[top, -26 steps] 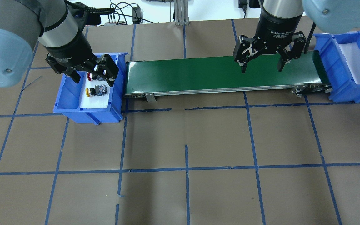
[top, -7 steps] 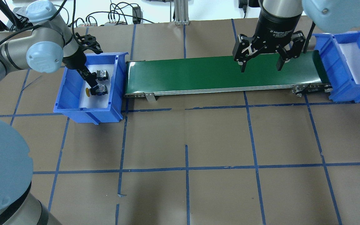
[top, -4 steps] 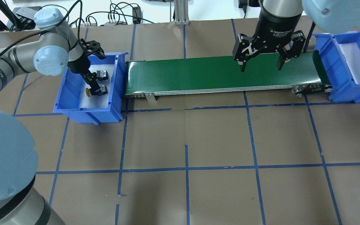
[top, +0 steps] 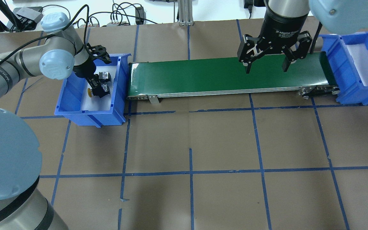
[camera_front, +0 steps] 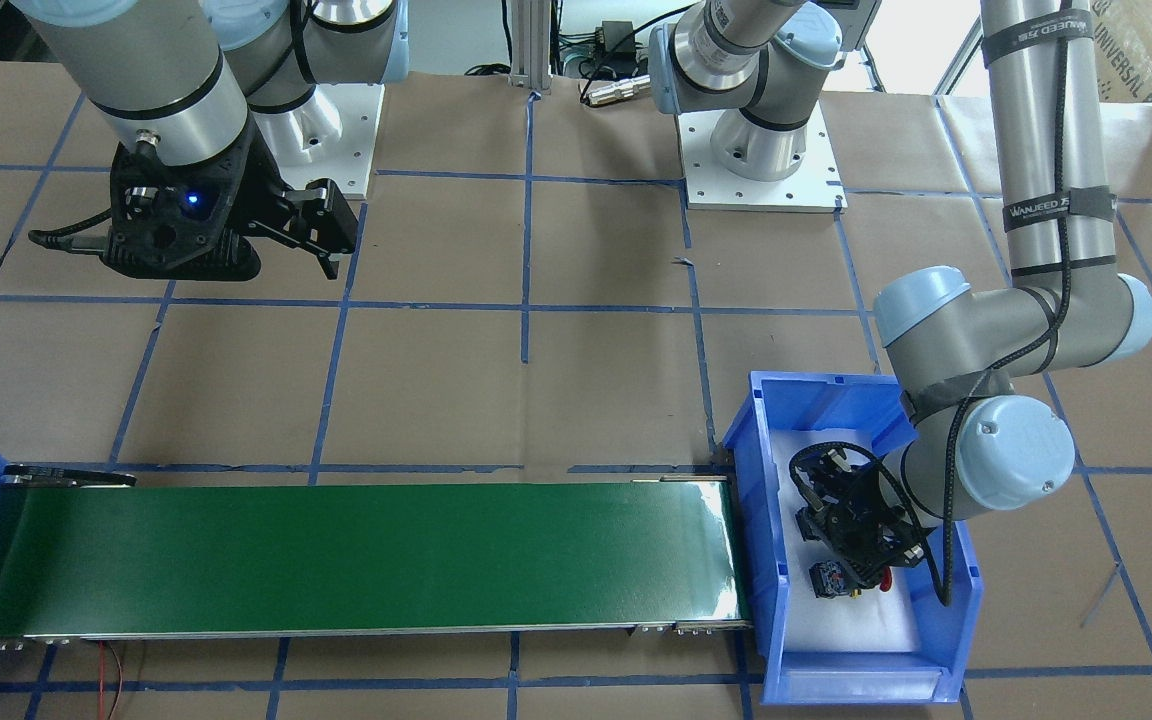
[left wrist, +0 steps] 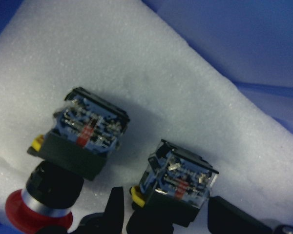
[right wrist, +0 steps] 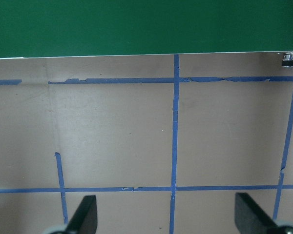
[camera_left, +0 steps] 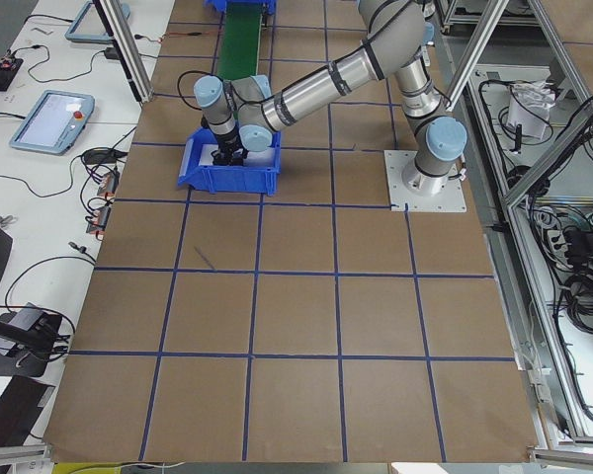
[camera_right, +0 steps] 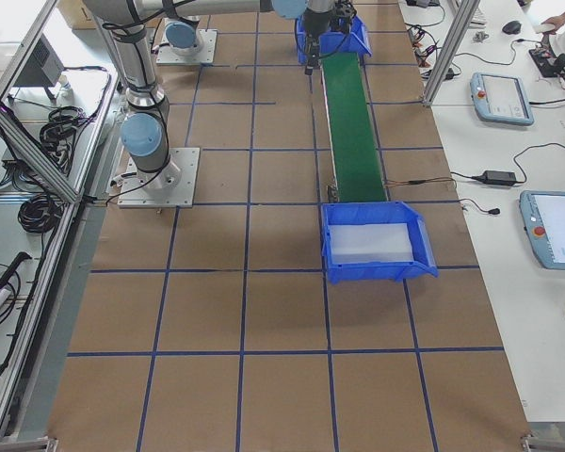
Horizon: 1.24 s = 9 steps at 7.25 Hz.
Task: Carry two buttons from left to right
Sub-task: 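Close the left gripper on the yellow-capped button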
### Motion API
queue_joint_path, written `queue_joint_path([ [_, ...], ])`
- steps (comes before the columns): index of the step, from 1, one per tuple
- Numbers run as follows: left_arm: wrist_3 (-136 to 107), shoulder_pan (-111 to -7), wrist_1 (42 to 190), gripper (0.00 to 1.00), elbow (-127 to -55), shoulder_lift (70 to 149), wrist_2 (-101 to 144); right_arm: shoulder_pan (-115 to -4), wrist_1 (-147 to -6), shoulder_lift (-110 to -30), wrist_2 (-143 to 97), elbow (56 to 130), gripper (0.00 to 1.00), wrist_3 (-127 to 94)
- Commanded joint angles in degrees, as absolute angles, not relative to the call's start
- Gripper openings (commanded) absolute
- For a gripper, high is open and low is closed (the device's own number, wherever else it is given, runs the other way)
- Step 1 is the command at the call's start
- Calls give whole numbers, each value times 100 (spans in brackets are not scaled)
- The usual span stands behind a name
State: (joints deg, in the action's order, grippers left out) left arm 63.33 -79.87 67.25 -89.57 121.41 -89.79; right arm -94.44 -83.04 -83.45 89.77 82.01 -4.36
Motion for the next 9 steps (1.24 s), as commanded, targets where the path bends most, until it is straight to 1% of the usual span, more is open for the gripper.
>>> queue_joint_path([
  [1,6302,-7989,6732,56,-8965,12077,-8982,-9448,-8306,-8350,8974,8192,100,-439],
  [3,6293,-7989,6741,56,-8982,12067,-8983,-9457,-8306,-8350,8869,8191,100,-439],
  [5,6302,-7989,6750,58,-8982,12015,-9017,-9448,-8279,-8341,8842,8218,100,-431],
  [8,6284,-7989,6741,66,-9061,12015,-9026,-9448,-8279,-8341,8842,8209,100,-422],
  [9,6284,-7989,6741,66,-9070,12015,-9026,-9440,-8279,-8341,8842,8209,100,-422],
])
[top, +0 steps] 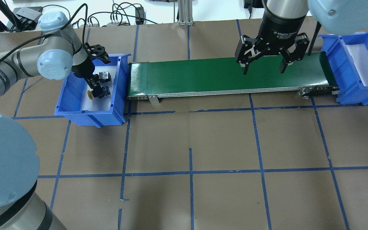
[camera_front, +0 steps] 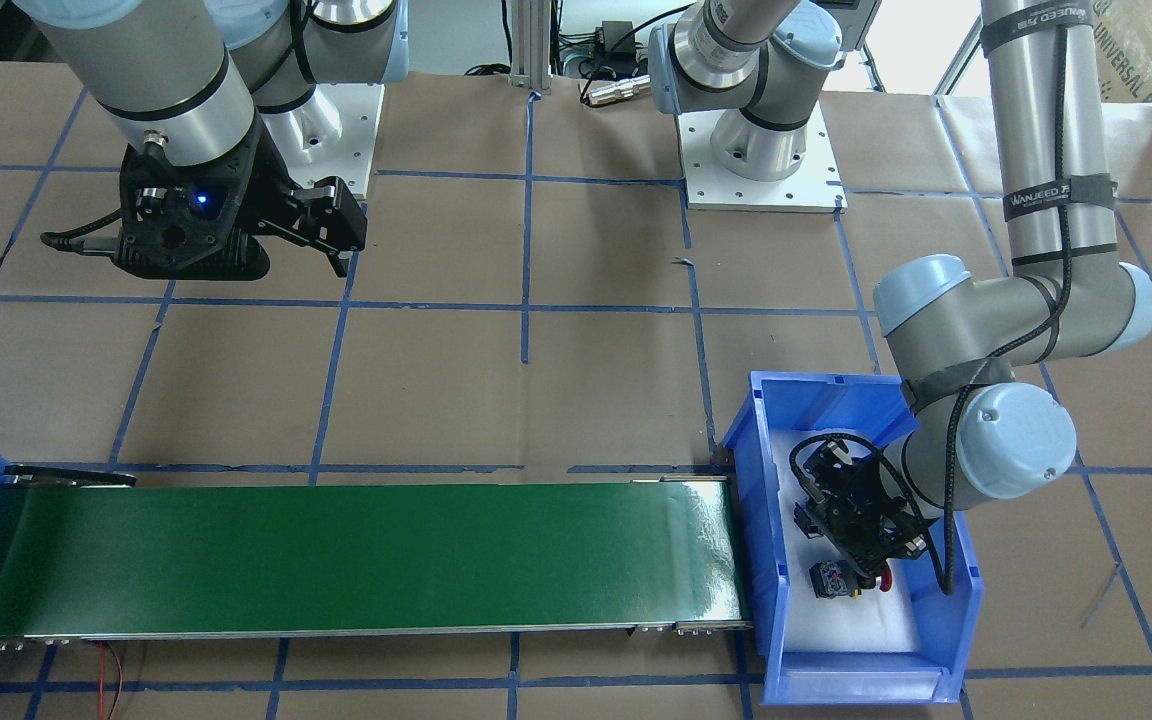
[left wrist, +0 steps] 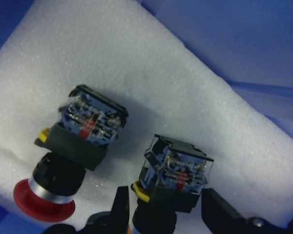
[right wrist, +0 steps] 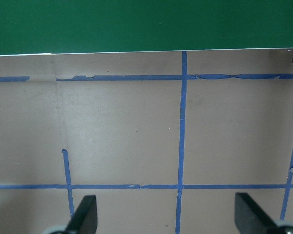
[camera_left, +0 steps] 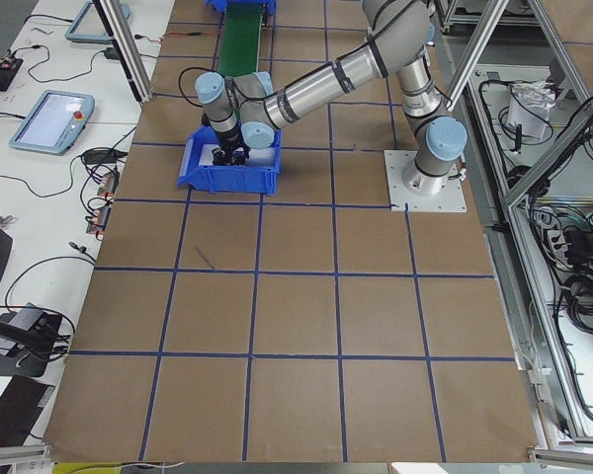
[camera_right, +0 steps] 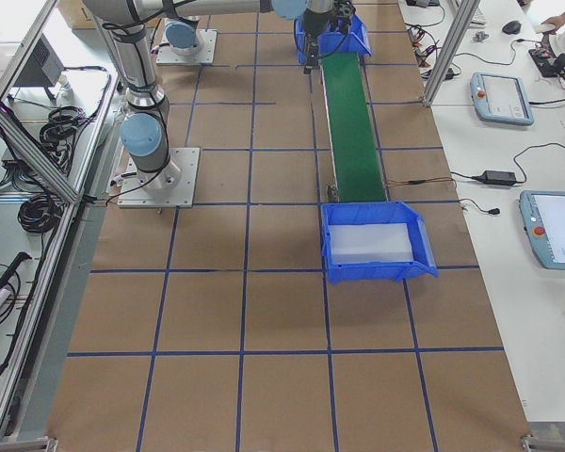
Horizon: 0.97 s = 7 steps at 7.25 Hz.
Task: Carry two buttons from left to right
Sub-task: 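Close the left gripper on the yellow-capped button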
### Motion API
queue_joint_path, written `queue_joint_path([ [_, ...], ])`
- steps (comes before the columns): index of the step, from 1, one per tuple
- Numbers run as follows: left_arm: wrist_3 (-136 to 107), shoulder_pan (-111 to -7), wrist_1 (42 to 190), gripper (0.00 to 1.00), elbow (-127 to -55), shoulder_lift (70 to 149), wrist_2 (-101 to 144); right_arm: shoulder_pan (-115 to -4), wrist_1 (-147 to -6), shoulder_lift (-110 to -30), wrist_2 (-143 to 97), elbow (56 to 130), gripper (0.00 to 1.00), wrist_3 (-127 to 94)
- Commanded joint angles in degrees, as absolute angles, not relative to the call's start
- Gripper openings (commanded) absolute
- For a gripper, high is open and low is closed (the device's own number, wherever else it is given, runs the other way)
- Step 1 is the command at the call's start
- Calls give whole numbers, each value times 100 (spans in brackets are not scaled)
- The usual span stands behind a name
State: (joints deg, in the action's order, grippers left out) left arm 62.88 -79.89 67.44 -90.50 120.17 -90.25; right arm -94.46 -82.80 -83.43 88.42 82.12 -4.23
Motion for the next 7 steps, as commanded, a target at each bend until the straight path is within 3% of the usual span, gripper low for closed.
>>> queue_joint_path([
  [1,6284,-7989,6741,66,-9088,12032,-9026,-9439,-8279,-8341,8842,8209,100,-422],
  [5,6302,-7989,6724,66,-9185,12041,-9035,-9439,-8297,-8341,8851,8209,100,-422],
  [6,6310,-7989,6724,62,-9176,12041,-9026,-9439,-8297,-8341,8851,8218,100,-422],
  [7,6302,-7972,6724,33,-9106,11998,-9000,-9439,-8297,-8341,8851,8209,100,-422],
])
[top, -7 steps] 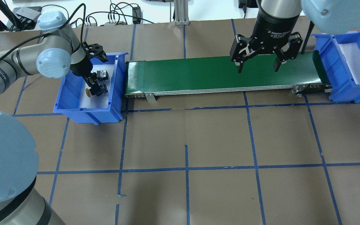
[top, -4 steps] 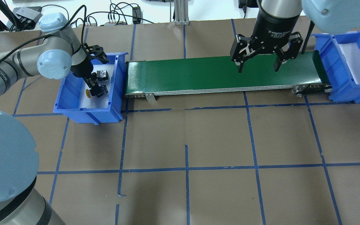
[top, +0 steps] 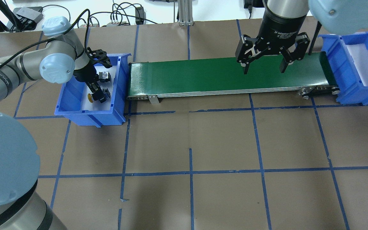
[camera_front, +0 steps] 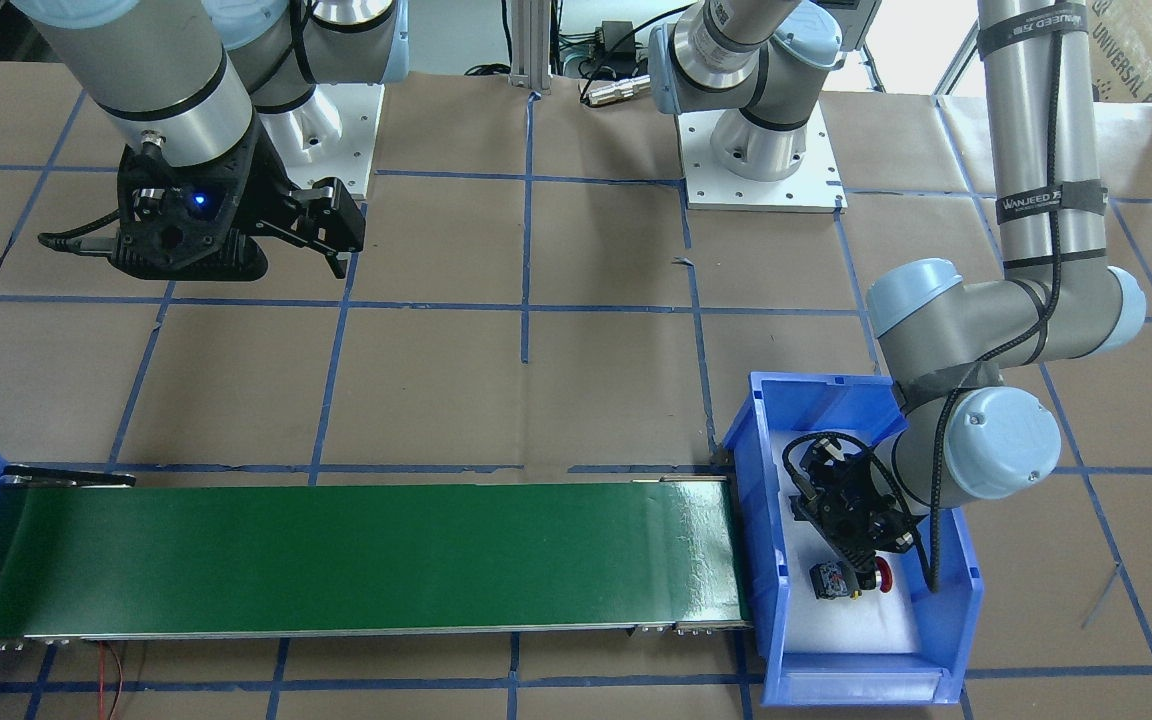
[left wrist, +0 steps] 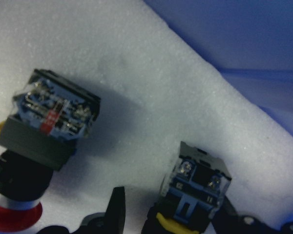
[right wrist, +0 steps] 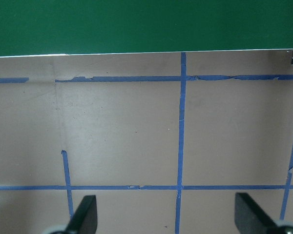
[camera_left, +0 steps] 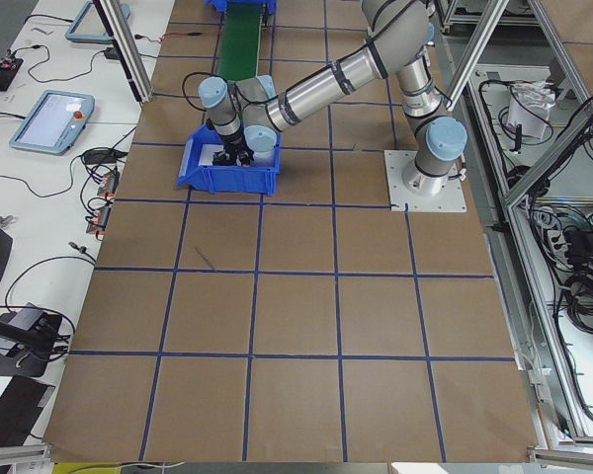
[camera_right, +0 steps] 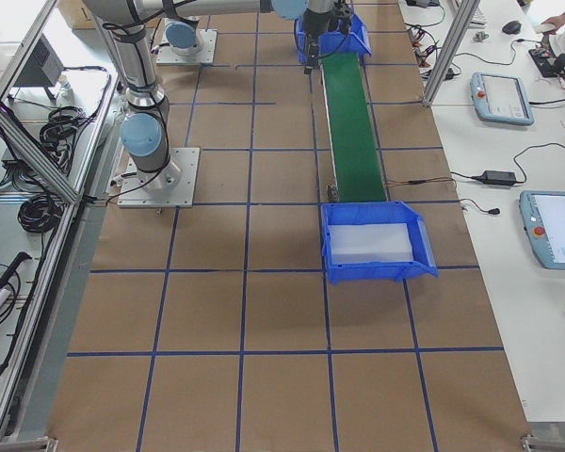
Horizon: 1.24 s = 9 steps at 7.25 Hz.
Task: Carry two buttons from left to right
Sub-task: 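Close the left gripper on the yellow-capped button, then lift the yellow button and place it on the conveyor belt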
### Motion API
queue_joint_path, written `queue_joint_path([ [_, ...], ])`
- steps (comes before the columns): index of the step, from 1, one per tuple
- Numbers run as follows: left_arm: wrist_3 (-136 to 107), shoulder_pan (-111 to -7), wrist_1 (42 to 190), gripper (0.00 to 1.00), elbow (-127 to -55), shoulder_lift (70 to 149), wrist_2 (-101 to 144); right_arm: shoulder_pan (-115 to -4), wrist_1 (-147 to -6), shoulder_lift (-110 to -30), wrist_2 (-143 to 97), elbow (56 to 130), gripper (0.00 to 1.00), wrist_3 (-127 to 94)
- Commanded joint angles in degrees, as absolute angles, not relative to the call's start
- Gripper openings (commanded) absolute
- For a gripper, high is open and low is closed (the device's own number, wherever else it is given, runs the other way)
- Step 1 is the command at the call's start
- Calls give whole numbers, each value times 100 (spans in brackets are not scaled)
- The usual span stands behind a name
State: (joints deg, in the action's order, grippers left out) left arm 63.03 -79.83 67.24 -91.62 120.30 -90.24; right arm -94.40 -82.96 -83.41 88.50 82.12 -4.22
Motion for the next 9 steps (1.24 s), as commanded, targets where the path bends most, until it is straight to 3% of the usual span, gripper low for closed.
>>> queue_joint_path([
  [1,6250,-7972,6715,11,-9079,11954,-8965,-9439,-8297,-8341,8859,8218,100,-422],
  [5,3666,-7972,6680,6,-8230,11645,-8709,-9431,-8297,-8341,8859,8218,100,-422],
  [7,2791,-8285,7779,5,-6898,12047,-8858,-9431,-8297,-8341,8859,8218,100,-422],
  [9,764,-9014,7953,4,-6155,12671,-9369,-9431,-8306,-8341,8903,8218,100,-422],
])
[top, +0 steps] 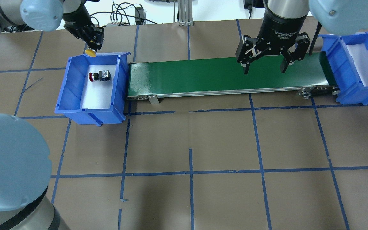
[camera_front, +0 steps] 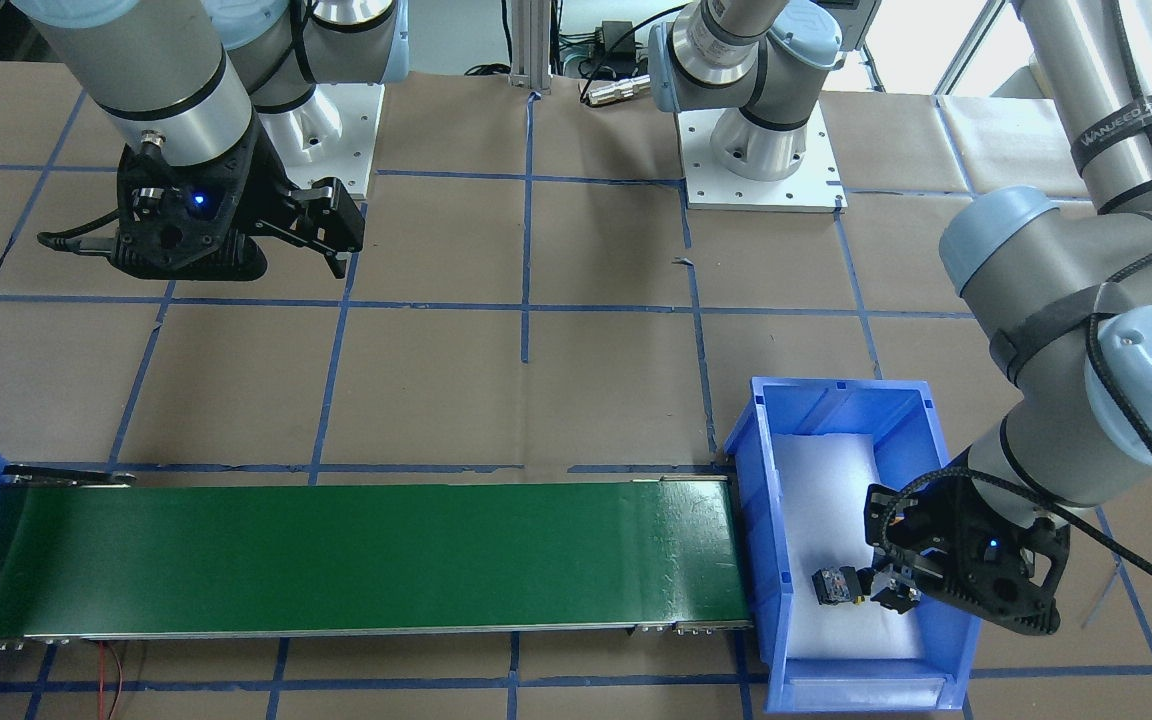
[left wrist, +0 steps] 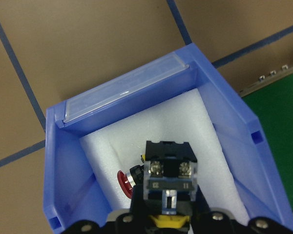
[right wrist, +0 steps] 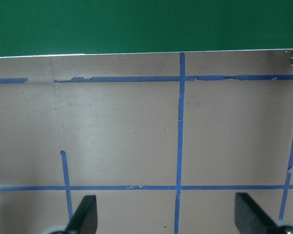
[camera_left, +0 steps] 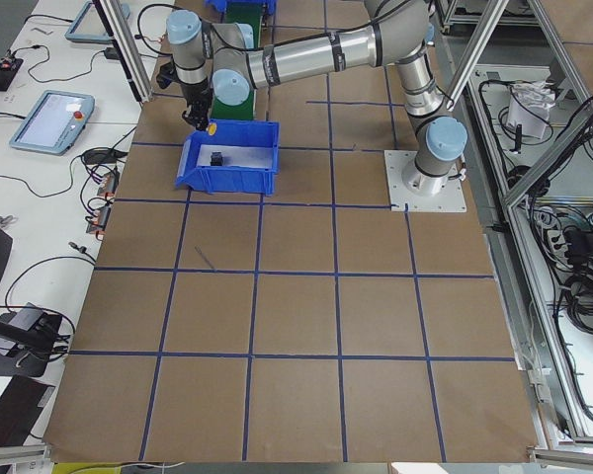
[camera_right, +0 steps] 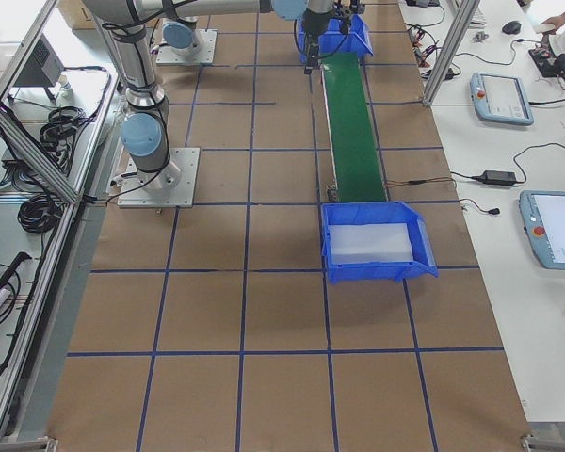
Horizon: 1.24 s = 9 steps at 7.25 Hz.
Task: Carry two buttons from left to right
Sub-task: 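Lift the yellow button and place it on the conveyor belt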
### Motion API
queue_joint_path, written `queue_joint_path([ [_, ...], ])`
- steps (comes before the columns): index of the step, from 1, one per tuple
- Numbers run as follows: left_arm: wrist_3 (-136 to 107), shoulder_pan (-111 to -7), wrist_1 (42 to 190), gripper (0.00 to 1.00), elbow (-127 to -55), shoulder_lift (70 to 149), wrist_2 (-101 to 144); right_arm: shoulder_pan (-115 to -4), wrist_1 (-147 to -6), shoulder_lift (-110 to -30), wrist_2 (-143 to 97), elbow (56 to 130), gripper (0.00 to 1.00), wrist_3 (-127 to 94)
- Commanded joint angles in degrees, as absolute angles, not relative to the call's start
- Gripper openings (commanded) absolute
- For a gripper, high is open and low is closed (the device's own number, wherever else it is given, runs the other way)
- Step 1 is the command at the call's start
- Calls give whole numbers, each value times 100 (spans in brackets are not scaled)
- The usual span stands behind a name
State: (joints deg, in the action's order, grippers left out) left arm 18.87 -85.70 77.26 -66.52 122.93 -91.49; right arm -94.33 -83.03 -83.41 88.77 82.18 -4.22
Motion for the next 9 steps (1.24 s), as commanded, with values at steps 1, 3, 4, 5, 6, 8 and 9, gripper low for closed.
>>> queue_joint_path([
  [1,321,-9339,8102,4,-5883,12891,-9439,-9431,-8306,-8341,8921,8209,100,-422],
  [3,-936,-9658,8182,5,-5704,13191,-9440,-9431,-8306,-8341,8912,8209,100,-413],
  [4,-1010,-9833,8244,5,-5800,13227,-9439,-9431,-8306,-8341,8912,8209,100,-413],
  [5,-1185,-10026,8262,5,-5957,13262,-9405,-9422,-8306,-8341,8930,8209,100,-413],
  [6,-1204,-10063,8227,5,-6168,13271,-9396,-9422,-8297,-8341,8921,8209,100,-413],
  [8,-1099,-10046,8183,5,-6599,13114,-9055,-9422,-8297,-8341,8921,8209,100,-413],
  [9,-1099,-10063,8191,6,-6618,13070,-9088,-9422,-8306,-8341,8921,8218,100,-413],
])
